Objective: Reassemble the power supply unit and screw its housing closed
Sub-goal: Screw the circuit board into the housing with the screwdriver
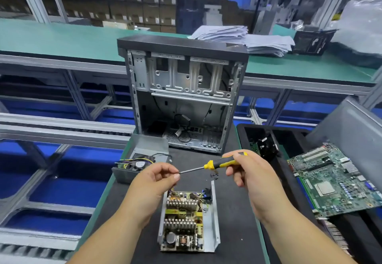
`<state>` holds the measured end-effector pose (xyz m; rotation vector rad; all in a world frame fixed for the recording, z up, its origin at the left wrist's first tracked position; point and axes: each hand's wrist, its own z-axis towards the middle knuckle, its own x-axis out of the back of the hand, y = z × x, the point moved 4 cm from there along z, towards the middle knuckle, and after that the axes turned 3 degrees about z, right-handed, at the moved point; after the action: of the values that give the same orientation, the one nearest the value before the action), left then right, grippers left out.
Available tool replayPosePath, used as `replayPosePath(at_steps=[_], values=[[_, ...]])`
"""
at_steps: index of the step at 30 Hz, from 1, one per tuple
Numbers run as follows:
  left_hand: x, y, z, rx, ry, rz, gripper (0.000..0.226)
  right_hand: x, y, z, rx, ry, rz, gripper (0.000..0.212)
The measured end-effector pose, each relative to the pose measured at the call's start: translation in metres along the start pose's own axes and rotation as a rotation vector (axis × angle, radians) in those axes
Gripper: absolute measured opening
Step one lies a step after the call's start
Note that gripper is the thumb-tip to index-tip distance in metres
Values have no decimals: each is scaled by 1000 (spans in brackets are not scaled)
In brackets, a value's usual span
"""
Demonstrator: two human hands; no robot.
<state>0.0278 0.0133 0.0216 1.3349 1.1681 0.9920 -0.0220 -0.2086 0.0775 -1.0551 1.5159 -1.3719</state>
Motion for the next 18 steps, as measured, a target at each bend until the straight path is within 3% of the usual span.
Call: replayPosePath(at_steps=[11, 18], values=[[67, 18, -9, -224, -33, 316, 25, -59, 8, -11, -29, 44, 67, 28], [71, 15, -22, -274, -41, 359, 26, -78, 29, -23, -92, 13, 109, 28]])
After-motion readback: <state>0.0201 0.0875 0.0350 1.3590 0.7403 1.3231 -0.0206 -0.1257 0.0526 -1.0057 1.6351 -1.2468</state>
